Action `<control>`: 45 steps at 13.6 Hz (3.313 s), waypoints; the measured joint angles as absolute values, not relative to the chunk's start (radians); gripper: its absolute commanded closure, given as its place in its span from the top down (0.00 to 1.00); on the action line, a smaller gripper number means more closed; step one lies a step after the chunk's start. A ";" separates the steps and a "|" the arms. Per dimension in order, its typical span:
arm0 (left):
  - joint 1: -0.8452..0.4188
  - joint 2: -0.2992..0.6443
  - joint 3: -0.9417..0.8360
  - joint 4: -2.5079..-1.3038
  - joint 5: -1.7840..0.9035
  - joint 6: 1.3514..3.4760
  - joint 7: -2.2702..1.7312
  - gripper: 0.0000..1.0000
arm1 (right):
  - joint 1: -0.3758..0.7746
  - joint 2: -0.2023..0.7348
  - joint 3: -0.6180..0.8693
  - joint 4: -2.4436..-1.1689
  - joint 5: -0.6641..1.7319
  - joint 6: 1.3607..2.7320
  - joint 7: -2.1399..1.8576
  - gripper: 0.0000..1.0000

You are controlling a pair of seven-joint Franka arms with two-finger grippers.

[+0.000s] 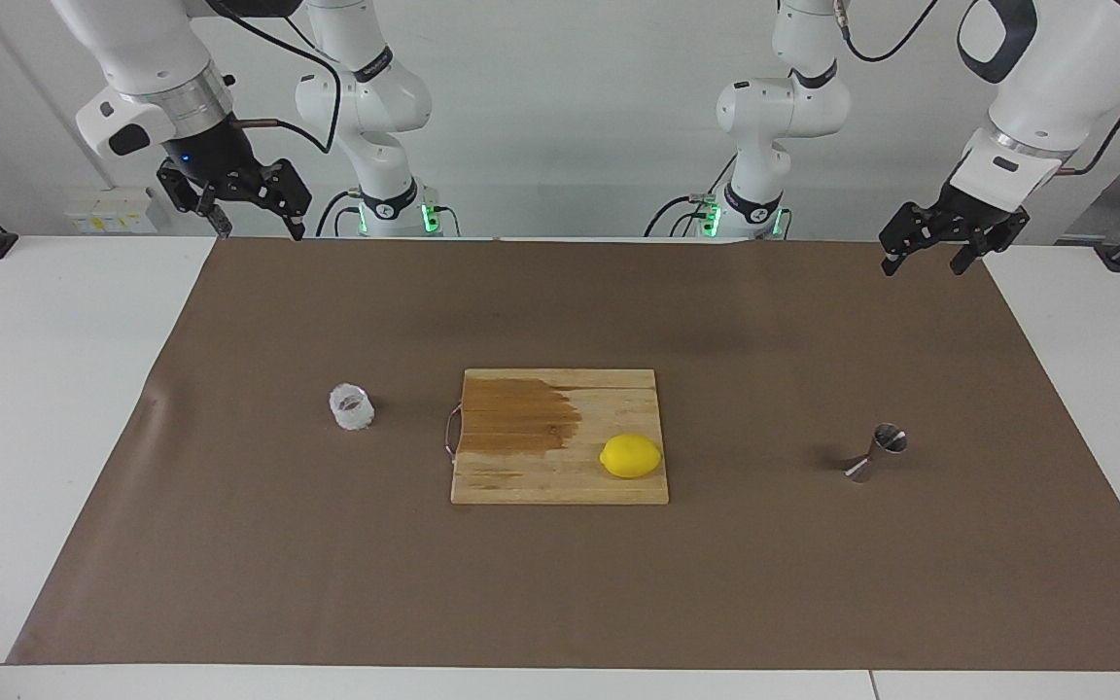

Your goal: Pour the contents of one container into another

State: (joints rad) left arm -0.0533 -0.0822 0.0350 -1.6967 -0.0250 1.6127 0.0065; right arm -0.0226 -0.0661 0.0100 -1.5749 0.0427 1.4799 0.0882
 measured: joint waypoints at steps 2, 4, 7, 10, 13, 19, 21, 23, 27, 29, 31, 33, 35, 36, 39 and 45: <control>-0.048 -0.082 0.035 -1.697 -0.025 1.613 0.007 1.00 | -0.023 -0.066 0.010 -1.575 0.043 1.480 0.088 1.00; -0.047 -0.082 0.035 -1.697 -0.025 1.612 0.007 1.00 | -0.023 -0.066 0.010 -1.575 0.043 1.480 0.088 1.00; -0.047 -0.082 0.035 -1.697 -0.025 1.612 0.000 1.00 | -0.023 -0.066 0.010 -1.575 0.043 1.480 0.088 1.00; -0.042 -0.080 0.035 -1.685 -0.029 1.617 -0.013 1.00 | -0.023 -0.066 0.010 -1.575 0.043 1.480 0.088 1.00; -0.015 -0.007 0.037 -1.583 -0.083 1.611 -0.019 1.00 | -0.023 -0.066 0.010 -1.575 0.043 1.480 0.088 1.00; 0.065 0.331 0.044 -1.291 -0.190 1.584 -0.138 1.00 | -0.023 -0.066 0.010 -1.575 0.043 1.480 0.088 1.00; 0.092 0.395 0.045 -1.240 -0.258 1.586 -0.237 1.00 | -0.023 -0.068 0.010 -1.575 0.043 1.480 0.088 1.00; 0.132 0.429 0.045 -1.229 -0.317 1.586 -0.376 1.00 | -0.023 -0.079 0.010 -1.575 0.043 1.480 0.088 1.00; 0.184 0.512 0.044 -1.227 -0.414 1.624 -0.605 1.00 | -0.023 -0.096 0.010 -1.574 0.043 1.480 0.088 1.00; 0.202 0.554 0.039 -1.227 -0.455 1.677 -0.689 1.00 | -0.023 -0.096 0.010 -1.575 0.043 1.480 0.088 1.00; 0.225 0.584 0.040 -1.229 -0.516 1.715 -0.726 1.00 | -0.023 -0.096 0.010 -1.575 0.043 1.480 0.088 1.00; 0.235 0.598 0.039 -1.247 -0.535 1.753 -0.749 1.00 | -0.023 -0.096 0.010 -1.575 0.043 1.480 0.088 1.00; 0.230 0.598 0.033 -1.293 -0.536 1.810 -0.776 1.00 | -0.023 -0.096 0.010 -1.575 0.043 1.480 0.088 1.00; 0.230 0.596 0.032 -1.323 -0.540 1.827 -0.783 1.00 | -0.023 -0.096 0.010 -1.575 0.043 1.480 0.088 1.00; 0.232 0.553 0.034 -1.452 -0.561 1.872 -0.812 1.00 | -0.023 -0.096 0.010 -1.575 0.043 1.480 0.088 1.00; 0.228 0.463 0.026 -1.668 -0.646 1.956 -1.050 1.00 | -0.023 -0.096 0.010 -1.575 0.043 1.480 0.088 1.00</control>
State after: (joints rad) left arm 0.2281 0.4630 0.0261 -1.6685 -0.6461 1.9565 -1.0503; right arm -0.0226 -0.0958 0.0100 -1.5745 0.0427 1.4799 0.0882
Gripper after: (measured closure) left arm 0.000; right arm 0.000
